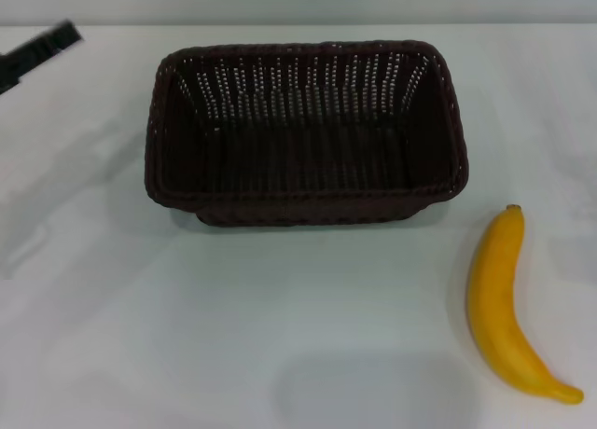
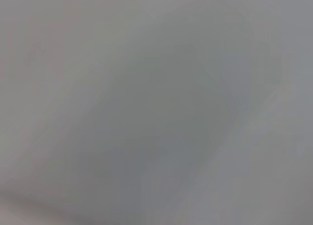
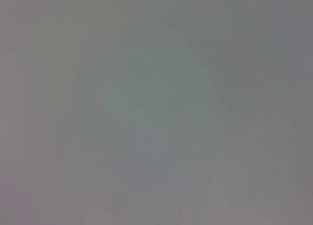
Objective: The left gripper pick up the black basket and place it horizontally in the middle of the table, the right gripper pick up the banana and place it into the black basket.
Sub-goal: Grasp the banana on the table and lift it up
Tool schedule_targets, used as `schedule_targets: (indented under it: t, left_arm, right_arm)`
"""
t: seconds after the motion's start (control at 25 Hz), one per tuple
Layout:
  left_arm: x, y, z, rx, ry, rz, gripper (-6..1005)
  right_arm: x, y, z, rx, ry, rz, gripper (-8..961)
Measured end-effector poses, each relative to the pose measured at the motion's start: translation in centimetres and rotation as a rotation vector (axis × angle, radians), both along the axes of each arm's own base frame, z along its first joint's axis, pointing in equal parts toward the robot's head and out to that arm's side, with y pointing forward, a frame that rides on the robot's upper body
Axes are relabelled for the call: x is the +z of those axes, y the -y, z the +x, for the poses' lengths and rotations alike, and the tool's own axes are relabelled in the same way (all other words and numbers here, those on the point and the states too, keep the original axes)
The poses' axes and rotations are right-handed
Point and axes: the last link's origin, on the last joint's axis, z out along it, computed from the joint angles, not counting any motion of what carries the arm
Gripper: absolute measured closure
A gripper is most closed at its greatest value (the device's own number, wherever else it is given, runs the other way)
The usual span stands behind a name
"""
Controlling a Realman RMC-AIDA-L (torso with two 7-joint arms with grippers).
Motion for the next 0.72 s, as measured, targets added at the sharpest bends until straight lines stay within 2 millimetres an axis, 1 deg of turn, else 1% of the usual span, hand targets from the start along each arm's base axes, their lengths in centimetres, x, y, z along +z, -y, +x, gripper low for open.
schedule_targets:
  t: [0.08,0.16,0.28,0.4,0.44,0.48,0.6,0.64,0.72]
  left_arm:
    - [-0.2,1.3,-1.0,-0.021,-0.02,0.143,240]
    - [-0.3,2.8,-2.2,0.003,-0.03,0.287,240]
    - [-0.2,4.1,-3.6,0.043,-0.047,0.395,239]
    - [0.0,5.0,-4.8,0.082,-0.08,0.477,234]
    - [0.2,5.3,-5.3,0.102,-0.096,0.521,232]
    - [0.3,5.8,-5.9,0.137,-0.1,0.576,231]
    - [0.3,7.0,-7.2,0.229,-0.124,0.727,232]
    - [0.0,7.3,-7.6,0.263,-0.146,0.769,233]
    - [-0.3,7.2,-8.0,0.299,-0.183,0.793,234]
  right_arm:
    - [-0.1,0.0,-0.6,0.056,-0.014,-0.041,91]
    - [0.2,0.0,-1.1,0.107,-0.044,-0.096,92]
    - [1.3,-0.6,-1.8,0.169,-0.112,-0.213,92]
    - [2.6,-1.2,-3.5,0.271,-0.118,-0.354,93]
    - [3.6,-1.5,-5.0,0.336,-0.108,-0.453,93]
    - [3.6,-1.5,-5.0,0.336,-0.108,-0.453,93]
    - [4.9,-1.9,-7.4,0.363,-0.044,-0.641,94]
    - [5.0,-2.0,-7.7,0.348,-0.031,-0.671,94]
    - [5.6,-2.2,-9.1,0.285,0.041,-0.738,95]
